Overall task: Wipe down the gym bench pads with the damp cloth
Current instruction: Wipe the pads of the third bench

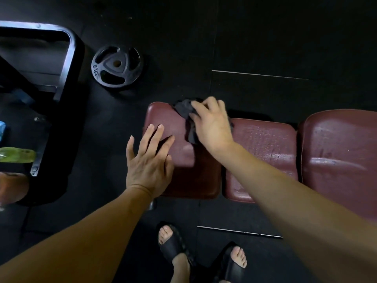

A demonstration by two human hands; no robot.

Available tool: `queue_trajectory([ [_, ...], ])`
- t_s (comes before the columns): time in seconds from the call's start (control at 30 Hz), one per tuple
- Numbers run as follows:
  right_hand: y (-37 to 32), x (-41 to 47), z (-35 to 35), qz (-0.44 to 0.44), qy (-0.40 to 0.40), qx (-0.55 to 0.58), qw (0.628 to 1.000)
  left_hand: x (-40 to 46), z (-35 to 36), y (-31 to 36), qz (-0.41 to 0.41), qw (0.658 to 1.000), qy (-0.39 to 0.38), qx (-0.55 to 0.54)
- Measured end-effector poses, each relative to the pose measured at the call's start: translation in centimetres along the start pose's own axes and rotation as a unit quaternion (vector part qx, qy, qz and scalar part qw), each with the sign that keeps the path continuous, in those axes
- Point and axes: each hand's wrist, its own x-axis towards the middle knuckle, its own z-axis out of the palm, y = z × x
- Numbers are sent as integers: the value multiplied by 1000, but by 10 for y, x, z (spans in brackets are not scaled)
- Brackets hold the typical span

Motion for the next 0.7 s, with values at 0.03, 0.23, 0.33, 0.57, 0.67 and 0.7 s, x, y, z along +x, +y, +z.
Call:
queue_trajectory([
  [0.03,15,-9,-5,16,8,-6,1000,0,0,0,0,1000,0,0],
  [0.23,14,-103,-13,128,20,17,991,-1,0,0,-2,1000,18,-19],
  [0.33,-3,-150,-21,105,-14,44,993,-2,0,1,0,999,35,-23],
  [0.57,13,-44,-6,106,47,29,993,-2,0,0,8,999,36,-24],
  [0.67,11,-29,-3,129,69,22,989,-2,0,1,8,999,41,-21],
  [0.7,9,-43,-3,124,65,22,990,-2,1,1,7,999,44,-23],
])
